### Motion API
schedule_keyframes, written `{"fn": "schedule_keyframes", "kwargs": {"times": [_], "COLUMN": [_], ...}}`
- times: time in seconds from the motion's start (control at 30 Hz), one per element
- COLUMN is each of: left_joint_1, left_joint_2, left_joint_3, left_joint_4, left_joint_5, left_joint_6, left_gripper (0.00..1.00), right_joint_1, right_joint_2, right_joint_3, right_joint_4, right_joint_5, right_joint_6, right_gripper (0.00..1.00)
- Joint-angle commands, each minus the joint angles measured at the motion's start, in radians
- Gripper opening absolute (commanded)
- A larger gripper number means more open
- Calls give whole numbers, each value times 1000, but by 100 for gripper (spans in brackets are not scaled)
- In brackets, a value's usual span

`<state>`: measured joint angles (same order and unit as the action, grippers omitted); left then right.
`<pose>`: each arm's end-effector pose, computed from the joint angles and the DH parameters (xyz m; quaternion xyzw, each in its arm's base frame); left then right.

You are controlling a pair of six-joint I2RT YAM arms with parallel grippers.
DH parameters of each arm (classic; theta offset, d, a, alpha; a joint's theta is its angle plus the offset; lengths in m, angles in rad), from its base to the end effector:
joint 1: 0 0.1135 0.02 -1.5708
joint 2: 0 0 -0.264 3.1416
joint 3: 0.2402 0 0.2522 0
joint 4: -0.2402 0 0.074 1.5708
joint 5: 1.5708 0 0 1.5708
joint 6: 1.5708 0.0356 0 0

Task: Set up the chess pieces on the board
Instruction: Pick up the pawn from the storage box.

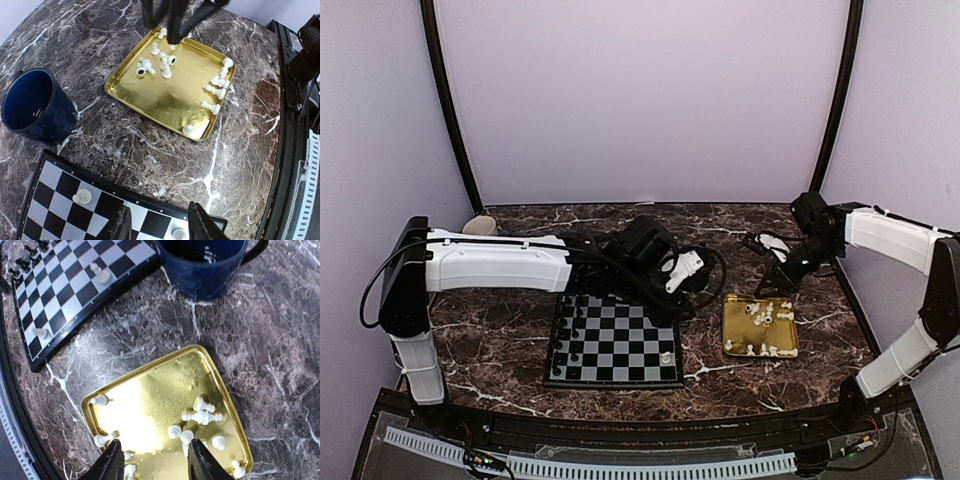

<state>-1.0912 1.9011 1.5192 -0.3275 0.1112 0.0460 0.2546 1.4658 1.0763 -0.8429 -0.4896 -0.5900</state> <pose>0.1987 -0.3907 0.2564 0.5081 0.7520 -0.2518 0.3360 0.2636 0.0859 0.2391 -0.4292 0.8556 0.2083 0.2010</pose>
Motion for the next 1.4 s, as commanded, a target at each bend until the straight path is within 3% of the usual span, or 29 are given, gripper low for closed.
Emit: {"fn": "schedule_keyframes", "kwargs": {"times": [0.0,0.2,0.5,1.07,1.37], "left_joint_1": [43,171,185,185,185], "left_joint_2": [-127,-253,-278,-266,-261], "left_joint_3": [-116,-309,-296,-310,-316], "left_joint_4": [227,429,340,352,349], "left_joint_5": [-123,-21,-89,-82,-79], "left_joint_6": [-160,-325,-220,-220,-226], "left_gripper": [42,46,46,46,46], "right_joint_1": [53,100,113,127,141], "right_joint_2": [47,121,189,228,275], "right_joint_3": [-30,-24,-21,-5,4], "right_joint_4": [-29,-13,-23,-1,12], "right_joint_5": [117,208,277,287,272], "right_joint_6": [4,41,47,59,68], "right_gripper": [44,40,39,35,21]}}
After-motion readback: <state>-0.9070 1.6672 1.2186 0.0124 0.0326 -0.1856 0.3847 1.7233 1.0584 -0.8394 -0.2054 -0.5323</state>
